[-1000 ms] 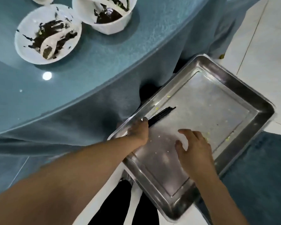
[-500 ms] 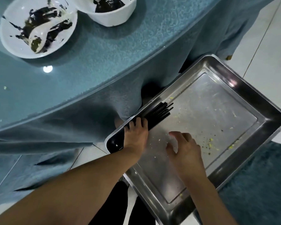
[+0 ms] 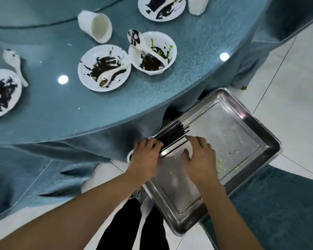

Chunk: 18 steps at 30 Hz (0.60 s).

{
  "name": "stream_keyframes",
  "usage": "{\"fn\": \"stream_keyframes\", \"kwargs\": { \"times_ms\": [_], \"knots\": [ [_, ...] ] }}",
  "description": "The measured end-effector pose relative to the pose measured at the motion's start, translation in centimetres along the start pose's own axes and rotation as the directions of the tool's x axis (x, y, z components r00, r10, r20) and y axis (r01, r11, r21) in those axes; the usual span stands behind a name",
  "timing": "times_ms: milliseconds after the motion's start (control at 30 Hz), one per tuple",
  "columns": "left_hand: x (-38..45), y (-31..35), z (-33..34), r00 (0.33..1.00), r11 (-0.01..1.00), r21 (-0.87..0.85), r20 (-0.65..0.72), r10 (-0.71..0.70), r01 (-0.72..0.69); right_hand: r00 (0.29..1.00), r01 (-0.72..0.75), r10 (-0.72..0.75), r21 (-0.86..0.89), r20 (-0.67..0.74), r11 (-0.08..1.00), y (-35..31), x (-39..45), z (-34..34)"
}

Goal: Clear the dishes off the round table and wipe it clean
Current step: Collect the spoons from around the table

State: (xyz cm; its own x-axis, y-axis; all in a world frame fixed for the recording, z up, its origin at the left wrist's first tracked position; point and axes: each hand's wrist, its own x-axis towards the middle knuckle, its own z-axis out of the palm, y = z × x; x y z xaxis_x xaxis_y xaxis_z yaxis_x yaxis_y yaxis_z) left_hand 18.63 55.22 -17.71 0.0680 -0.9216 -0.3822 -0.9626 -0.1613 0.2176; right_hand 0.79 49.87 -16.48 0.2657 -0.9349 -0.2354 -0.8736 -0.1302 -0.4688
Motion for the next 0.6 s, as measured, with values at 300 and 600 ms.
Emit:
{"fn": "stream_keyframes", "kwargs": {
  "times_ms": [300,600],
  "knots": [
    [-7.5,1.0,-11.7,0.98,0.994,-0.107,-0.197,-0.033,0.012,0.998,0.067,-0.066,0.029,-0.021,0.997,-7.2,-2.1,-7.6],
    [-12.3,-0.8,-18.5,0.947,0.985,-0.151,-0.294,-0.125,0.083,0.987,0.155,-0.155,0.017,-0.032,0.988,-13.4,-3.8,-12.1]
  ]
}}
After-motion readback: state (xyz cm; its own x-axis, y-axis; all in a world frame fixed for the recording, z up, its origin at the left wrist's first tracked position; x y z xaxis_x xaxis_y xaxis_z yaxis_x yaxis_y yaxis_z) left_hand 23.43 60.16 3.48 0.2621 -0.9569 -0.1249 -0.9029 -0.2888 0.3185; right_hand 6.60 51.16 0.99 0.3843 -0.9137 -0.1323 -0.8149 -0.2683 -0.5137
